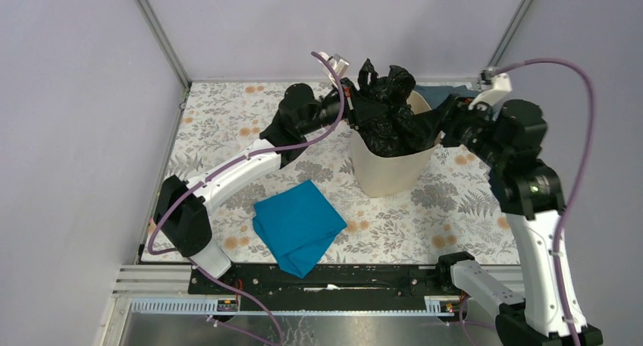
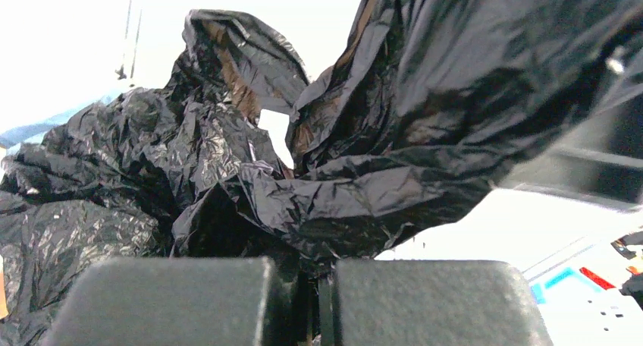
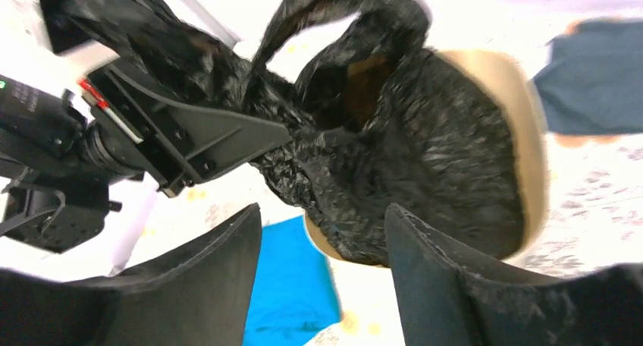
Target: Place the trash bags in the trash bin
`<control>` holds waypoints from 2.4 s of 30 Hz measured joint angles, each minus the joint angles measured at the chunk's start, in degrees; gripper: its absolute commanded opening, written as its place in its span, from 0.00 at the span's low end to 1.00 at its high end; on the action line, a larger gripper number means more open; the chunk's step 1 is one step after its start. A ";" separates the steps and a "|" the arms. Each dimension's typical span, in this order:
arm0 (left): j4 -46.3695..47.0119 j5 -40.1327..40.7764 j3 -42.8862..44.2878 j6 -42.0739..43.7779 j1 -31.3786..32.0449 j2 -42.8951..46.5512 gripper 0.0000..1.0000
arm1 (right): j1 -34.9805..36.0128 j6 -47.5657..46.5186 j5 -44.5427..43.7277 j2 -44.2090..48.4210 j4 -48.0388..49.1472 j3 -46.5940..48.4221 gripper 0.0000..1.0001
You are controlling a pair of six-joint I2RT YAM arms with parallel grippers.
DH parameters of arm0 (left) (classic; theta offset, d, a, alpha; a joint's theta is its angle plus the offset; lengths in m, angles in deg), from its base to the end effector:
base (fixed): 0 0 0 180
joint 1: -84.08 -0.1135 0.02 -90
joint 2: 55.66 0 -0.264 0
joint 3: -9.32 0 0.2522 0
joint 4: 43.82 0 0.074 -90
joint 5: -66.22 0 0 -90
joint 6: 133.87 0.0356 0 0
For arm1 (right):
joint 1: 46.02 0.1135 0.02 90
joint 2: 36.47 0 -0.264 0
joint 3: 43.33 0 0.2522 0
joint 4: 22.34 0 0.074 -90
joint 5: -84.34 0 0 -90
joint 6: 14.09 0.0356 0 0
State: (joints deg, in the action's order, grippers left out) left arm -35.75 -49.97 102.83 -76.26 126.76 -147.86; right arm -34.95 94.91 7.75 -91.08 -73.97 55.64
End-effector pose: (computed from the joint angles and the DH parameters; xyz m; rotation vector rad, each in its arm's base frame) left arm 0.2737 -0.2738 0.4003 0.5529 1.4804 -1.3756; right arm 0.1507 0.0379 0.4913 -0.0587 1.7283 0.5882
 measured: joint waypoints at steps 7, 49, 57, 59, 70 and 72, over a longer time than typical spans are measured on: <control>6.51 -3.67 0.00 -1.75 0.00 -1.55 0.00 | 0.07 7.52 8.55 -5.18 15.10 -19.26 0.46; 3.76 0.37 0.42 -3.96 3.50 -8.11 0.75 | 0.07 29.79 -3.76 -11.74 24.50 -11.06 0.13; -13.86 1.86 -1.84 0.52 3.56 5.81 0.99 | 0.07 20.72 -2.69 -6.23 24.41 -14.10 0.10; -16.59 2.60 -1.84 1.01 3.58 9.97 0.99 | 0.07 18.73 -1.77 -4.79 24.44 -14.10 0.11; -24.81 6.32 5.22 -4.48 4.33 14.97 0.99 | 0.07 12.09 2.91 -0.85 23.32 -14.25 0.11; -24.81 6.34 6.91 -5.90 4.90 12.28 0.97 | 0.07 11.69 3.30 -0.59 23.04 -14.27 0.11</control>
State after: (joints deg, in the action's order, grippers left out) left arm -60.56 -43.63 109.73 -82.16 131.65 -135.58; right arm -34.88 106.61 11.05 -91.67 -50.93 41.37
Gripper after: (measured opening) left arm 0.985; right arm 0.111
